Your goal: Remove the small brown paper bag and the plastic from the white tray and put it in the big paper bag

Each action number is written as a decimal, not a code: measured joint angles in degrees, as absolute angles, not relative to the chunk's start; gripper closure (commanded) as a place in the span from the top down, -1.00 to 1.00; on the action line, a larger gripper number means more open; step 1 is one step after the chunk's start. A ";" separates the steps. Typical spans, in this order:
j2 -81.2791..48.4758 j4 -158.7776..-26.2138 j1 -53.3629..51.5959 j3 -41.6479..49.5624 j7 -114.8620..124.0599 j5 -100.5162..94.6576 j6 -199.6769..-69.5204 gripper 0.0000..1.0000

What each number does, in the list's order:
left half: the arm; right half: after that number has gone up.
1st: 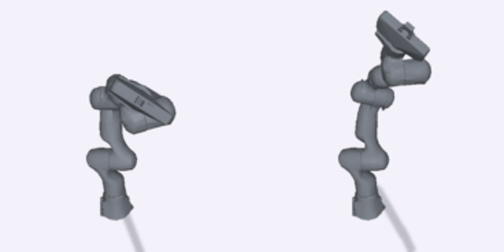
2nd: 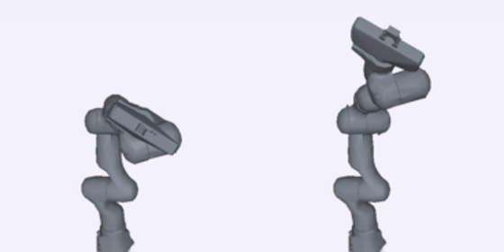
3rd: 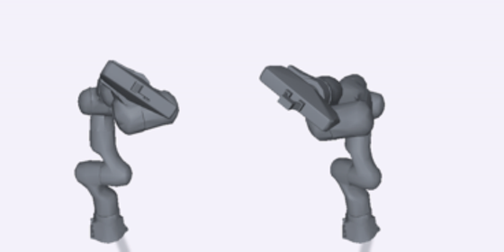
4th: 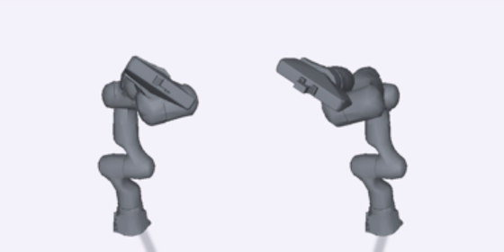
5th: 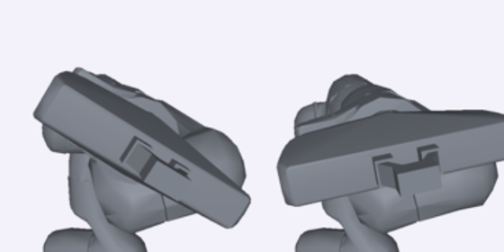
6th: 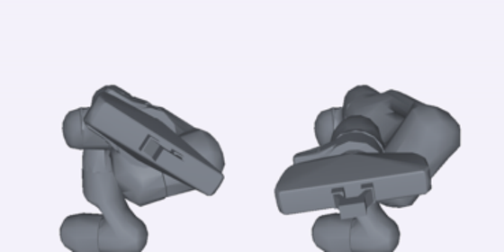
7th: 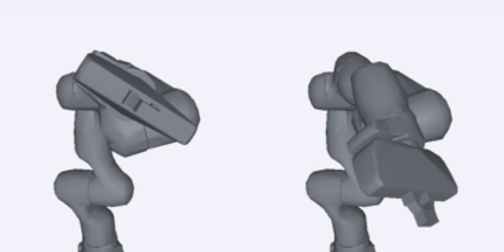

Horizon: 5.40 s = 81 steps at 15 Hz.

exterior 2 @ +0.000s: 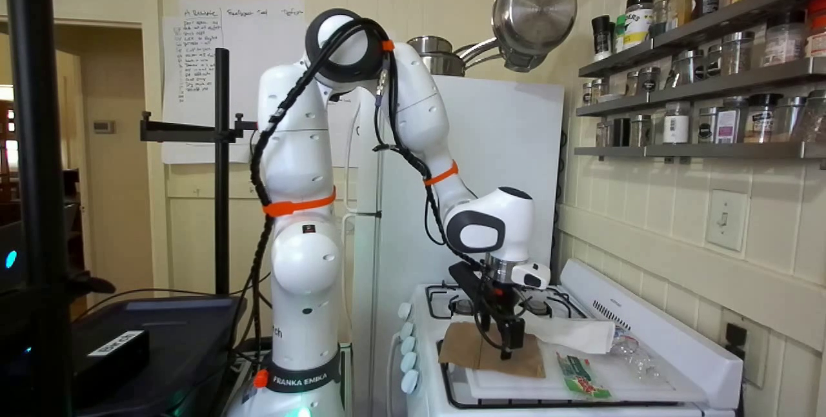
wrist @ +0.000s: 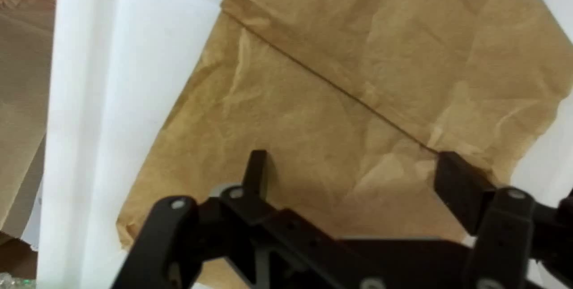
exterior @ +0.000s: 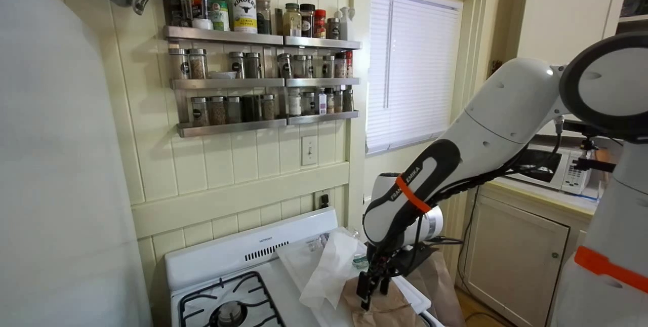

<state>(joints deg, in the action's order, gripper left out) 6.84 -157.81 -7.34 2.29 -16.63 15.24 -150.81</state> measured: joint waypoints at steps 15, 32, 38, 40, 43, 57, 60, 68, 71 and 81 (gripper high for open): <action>5.96 -155.96 -6.98 0.72 -17.29 14.88 -150.63 -1.00; 14.64 -148.10 0.47 2.49 -12.51 -0.59 -140.41 -0.99; 14.74 -145.36 0.39 3.37 -12.83 0.92 -133.81 -0.99; 14.71 -144.82 0.02 3.36 -13.51 1.94 -131.01 -0.99; 14.51 -144.21 -0.53 3.26 -13.83 2.85 -128.18 -0.99; 10.29 -138.32 8.26 7.88 -6.65 -1.92 -138.28 -0.97; 8.33 -137.30 8.54 7.92 -5.90 -1.96 -138.60 -0.99; 2.24 -133.67 9.72 9.31 -3.11 -2.40 -143.40 -0.99; -2.38 -130.77 10.08 10.14 -5.58 -1.92 -143.79 -0.99; -12.93 -120.16 14.51 10.22 -20.87 2.79 -144.65 -0.99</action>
